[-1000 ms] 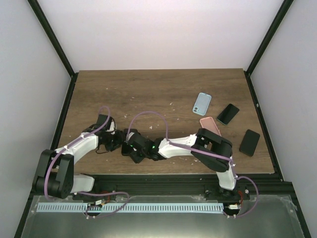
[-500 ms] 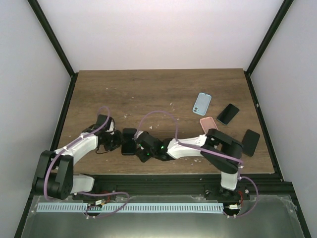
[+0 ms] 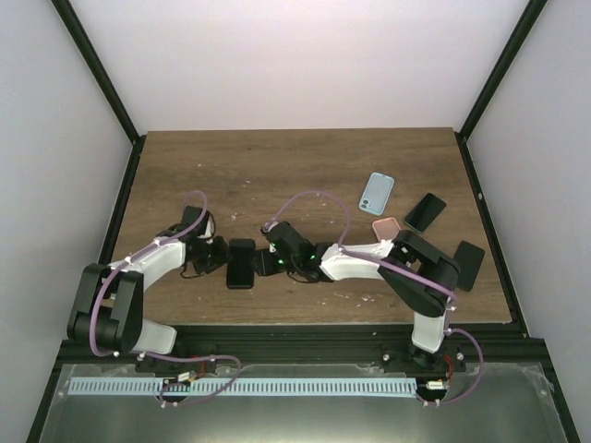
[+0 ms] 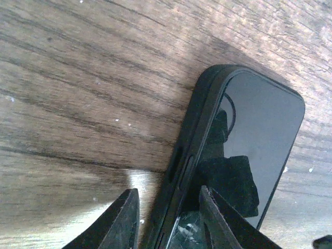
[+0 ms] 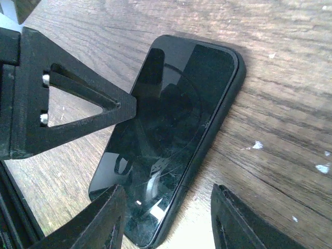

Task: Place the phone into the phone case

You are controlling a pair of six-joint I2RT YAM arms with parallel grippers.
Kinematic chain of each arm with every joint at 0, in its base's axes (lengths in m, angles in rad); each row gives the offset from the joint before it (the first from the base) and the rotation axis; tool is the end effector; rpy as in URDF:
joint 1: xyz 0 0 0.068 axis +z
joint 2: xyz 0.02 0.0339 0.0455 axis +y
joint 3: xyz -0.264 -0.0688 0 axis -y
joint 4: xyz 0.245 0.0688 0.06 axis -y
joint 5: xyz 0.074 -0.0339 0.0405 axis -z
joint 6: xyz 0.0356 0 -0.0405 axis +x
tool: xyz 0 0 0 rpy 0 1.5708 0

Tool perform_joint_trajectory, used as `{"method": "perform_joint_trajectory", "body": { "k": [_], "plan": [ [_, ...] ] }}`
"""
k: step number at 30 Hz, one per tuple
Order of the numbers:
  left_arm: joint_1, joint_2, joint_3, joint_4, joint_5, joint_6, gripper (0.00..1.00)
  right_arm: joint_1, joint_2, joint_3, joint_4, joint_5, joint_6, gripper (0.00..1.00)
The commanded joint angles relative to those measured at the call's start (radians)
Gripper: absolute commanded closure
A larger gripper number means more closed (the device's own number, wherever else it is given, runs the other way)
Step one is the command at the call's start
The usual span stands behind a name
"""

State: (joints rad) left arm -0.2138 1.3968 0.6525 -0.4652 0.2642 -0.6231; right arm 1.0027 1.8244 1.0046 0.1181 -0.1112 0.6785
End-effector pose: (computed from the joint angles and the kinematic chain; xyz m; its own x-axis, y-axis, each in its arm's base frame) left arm 0.2262 -0.0586 0.1503 -0.9145 -0.3779 -0.1445 -0.2939 0.8660 -0.4047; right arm 0.2016 0.3231 0.1603 -0.8248 -0.1329 -0.5496 -0.4697 0.7022 0.5351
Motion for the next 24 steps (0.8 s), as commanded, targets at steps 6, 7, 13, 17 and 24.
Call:
{"method": "perform_joint_trajectory", "body": {
  "k": [6, 7, 13, 17, 24],
  "plan": [
    [0.003, 0.062, -0.045, 0.064, 0.039, 0.025, 0.72, -0.008, 0.101, 0.068, 0.043, 0.008, 0.124, 0.61],
    [0.003, 0.059, -0.053, 0.069, 0.046, 0.020, 0.72, -0.012, 0.116, 0.071, 0.044, 0.003, 0.127, 0.67],
    [-0.003, 0.056, -0.074, 0.076, 0.075, 0.006, 0.74, -0.023, 0.150, 0.070, 0.082, -0.042, 0.129, 0.71],
    [0.013, 0.062, -0.049, 0.028, 0.000, 0.007, 0.75, -0.023, 0.165, 0.083, 0.082, -0.063, 0.146, 0.66],
    [0.023, -0.025, -0.029, 0.028, 0.050, -0.017, 0.62, -0.023, 0.177, 0.073, 0.116, -0.085, 0.186, 0.63]
  ]
}}
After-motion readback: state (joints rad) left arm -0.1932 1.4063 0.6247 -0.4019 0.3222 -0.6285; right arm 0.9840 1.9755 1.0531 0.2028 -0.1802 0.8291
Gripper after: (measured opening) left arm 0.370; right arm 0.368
